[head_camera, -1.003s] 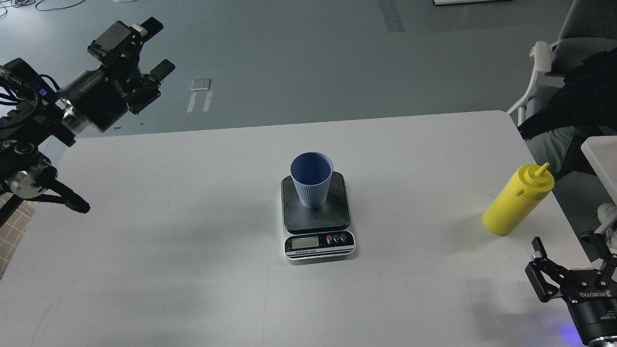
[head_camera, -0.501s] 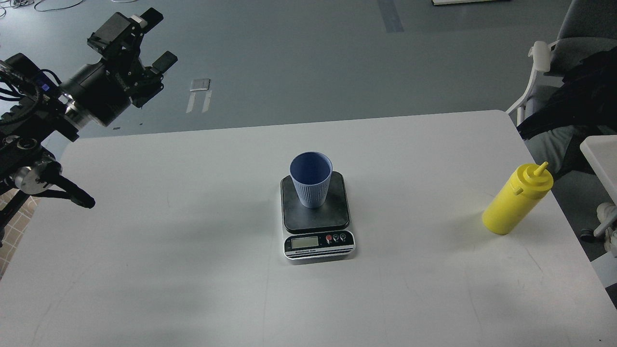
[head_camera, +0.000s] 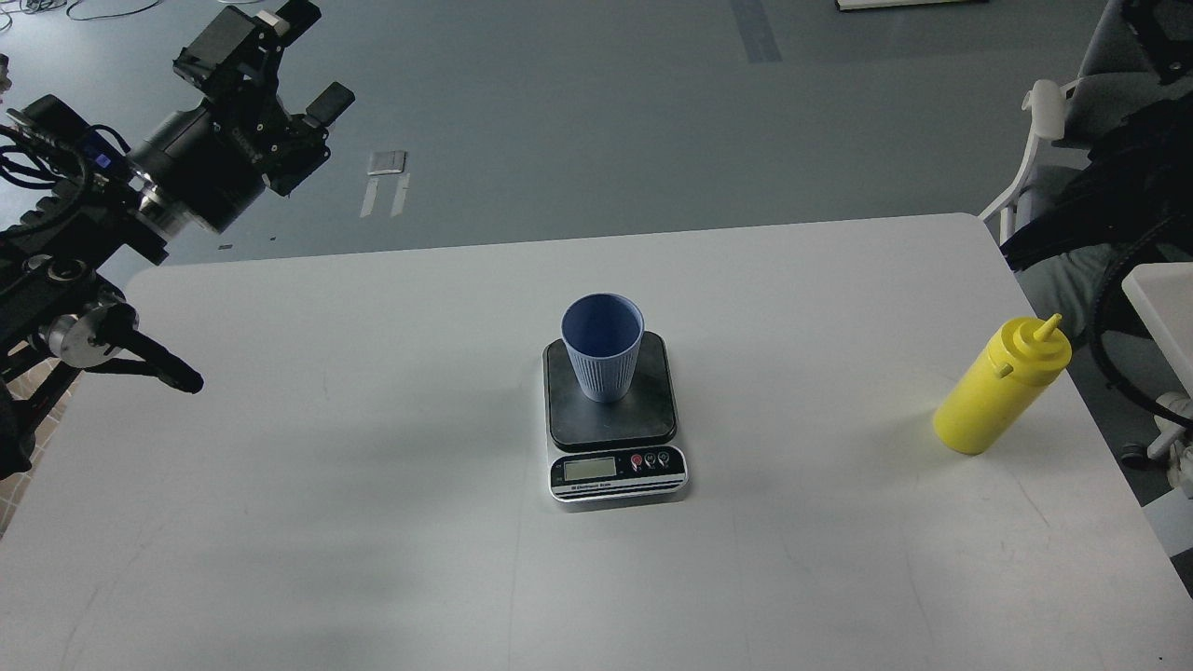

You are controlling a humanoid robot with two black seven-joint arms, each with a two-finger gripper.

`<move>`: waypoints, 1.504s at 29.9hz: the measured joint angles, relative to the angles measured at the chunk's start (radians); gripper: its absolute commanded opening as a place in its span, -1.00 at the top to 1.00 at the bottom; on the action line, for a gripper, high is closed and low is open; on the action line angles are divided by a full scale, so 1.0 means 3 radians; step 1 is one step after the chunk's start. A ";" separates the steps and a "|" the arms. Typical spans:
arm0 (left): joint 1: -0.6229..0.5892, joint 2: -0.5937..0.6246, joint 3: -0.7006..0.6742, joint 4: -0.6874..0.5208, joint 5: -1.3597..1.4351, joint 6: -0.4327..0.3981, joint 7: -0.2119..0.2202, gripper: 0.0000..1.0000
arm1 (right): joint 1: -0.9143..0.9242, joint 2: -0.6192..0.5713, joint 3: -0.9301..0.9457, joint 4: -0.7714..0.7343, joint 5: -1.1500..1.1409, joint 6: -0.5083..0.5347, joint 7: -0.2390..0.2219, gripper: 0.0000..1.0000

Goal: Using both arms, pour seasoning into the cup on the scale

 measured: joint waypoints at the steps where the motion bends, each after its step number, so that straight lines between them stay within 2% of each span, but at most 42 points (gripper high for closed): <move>1: 0.0000 -0.0011 -0.0002 0.0000 0.0000 0.0000 0.0000 -0.99 | 0.0077 0.0083 -0.0053 -0.0029 -0.0105 0.0000 0.0000 -0.98; 10: 0.0000 -0.0050 -0.0057 0.0006 0.0000 0.0002 0.0000 -0.99 | 0.0630 0.1028 -0.0402 -0.0447 -0.0947 -0.0001 0.0000 -0.98; 13: 0.0000 -0.0067 -0.0097 0.0006 -0.0013 0.0002 0.0000 -1.00 | 0.0727 0.1224 -0.0487 -0.0569 -0.1190 0.0002 0.0000 -0.98; 22: -0.0001 -0.0351 -0.0163 0.0089 -0.0166 0.0005 0.0000 -1.00 | 0.0747 0.1277 -0.0698 -0.0641 -0.1474 0.0004 0.0006 -0.98; 37: -0.0021 -0.1289 -0.0301 0.0738 -0.0390 -0.0076 0.0000 -1.00 | 0.0736 0.1277 -0.0827 -0.0613 -0.1479 -0.0014 0.0026 -0.98; 45: -0.0134 -0.1725 -0.0436 0.1107 -0.0805 -0.0276 0.0000 -1.00 | 0.0724 0.1277 -0.0753 -0.0610 -0.1472 -0.0016 0.0026 -0.98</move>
